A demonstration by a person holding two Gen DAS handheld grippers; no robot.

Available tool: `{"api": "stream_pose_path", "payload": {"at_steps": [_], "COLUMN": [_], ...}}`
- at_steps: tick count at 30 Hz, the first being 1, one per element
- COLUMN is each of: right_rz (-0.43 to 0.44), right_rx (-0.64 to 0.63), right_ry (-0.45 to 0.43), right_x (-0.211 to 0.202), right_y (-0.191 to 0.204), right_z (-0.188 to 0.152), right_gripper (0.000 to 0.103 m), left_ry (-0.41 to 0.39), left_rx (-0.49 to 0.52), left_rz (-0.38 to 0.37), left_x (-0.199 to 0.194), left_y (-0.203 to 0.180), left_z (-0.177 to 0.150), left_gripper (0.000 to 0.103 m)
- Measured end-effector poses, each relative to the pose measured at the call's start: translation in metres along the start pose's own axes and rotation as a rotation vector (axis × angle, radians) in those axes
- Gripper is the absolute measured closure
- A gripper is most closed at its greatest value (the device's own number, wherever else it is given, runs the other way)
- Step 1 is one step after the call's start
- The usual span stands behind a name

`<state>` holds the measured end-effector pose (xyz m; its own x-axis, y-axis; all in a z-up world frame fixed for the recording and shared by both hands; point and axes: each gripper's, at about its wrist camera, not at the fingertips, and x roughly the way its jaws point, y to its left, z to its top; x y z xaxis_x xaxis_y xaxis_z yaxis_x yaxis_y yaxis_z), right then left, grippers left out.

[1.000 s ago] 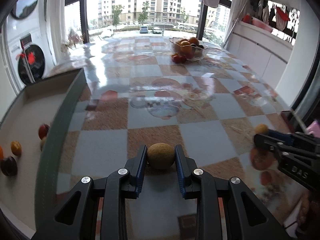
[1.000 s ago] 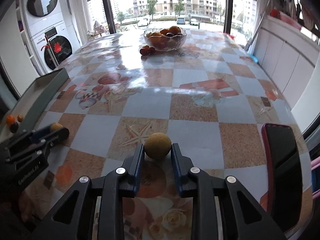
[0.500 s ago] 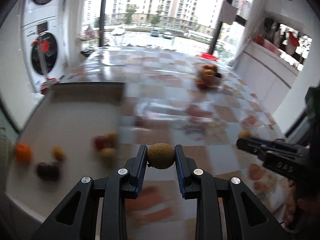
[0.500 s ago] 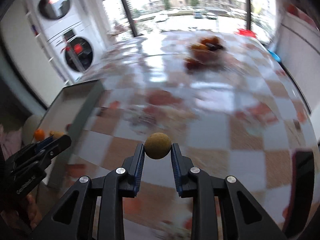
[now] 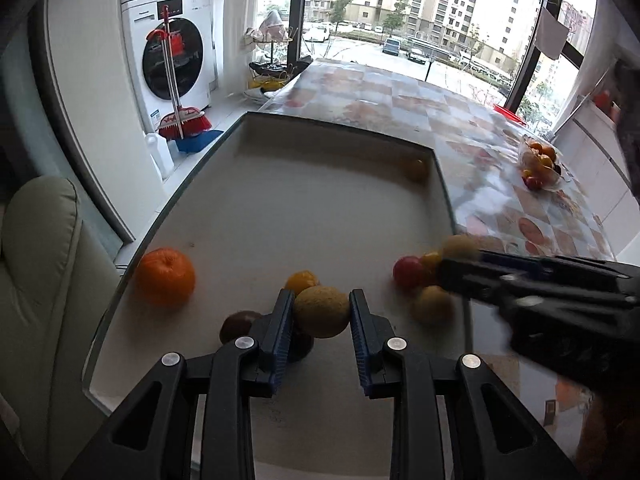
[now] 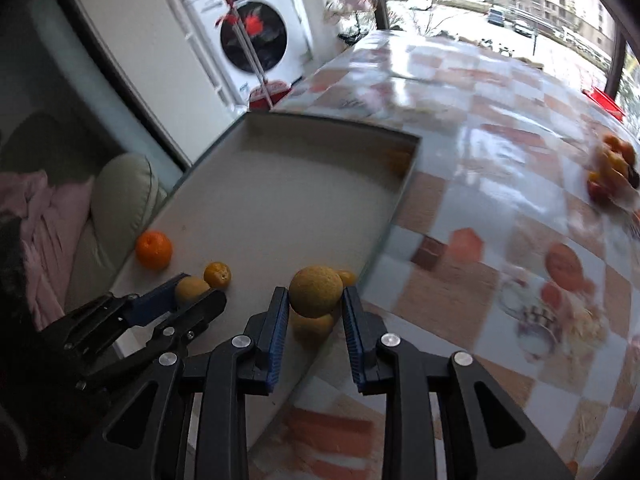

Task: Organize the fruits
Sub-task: 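Carry the tan fruit into the white tray with the right tool while the left tool carries its own, then open both tools to release the tan fruits into the tray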

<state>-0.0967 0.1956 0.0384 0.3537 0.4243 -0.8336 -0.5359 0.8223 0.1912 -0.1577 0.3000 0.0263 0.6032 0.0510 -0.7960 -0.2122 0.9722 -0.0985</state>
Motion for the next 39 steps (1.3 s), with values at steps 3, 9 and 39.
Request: {"api": "stream_pose_path", "payload": {"at_steps": [3,9,39], "right_rz": [-0.007,-0.056,-0.126], "right_rx": [-0.028,-0.048,-0.047], "right_ry": [0.021,0.010,0.065], "right_x": [0.004,-0.007,-0.014], "right_y": [0.008,0.006,0.001], "right_z": [0.004,0.003,-0.006], "right_gripper": [0.047,0.023,0.000], "left_ry": [-0.003,-0.059,0.011], "left_rx": [0.012,-0.014,0.008], "left_rz": [0.021,0.050,0.107], "left_x": [0.001,-0.008,-0.006], "left_y": [-0.002,0.002,0.001], "left_z": [0.001,-0.001,-0.015], "left_gripper": [0.073,0.016,0.000]}}
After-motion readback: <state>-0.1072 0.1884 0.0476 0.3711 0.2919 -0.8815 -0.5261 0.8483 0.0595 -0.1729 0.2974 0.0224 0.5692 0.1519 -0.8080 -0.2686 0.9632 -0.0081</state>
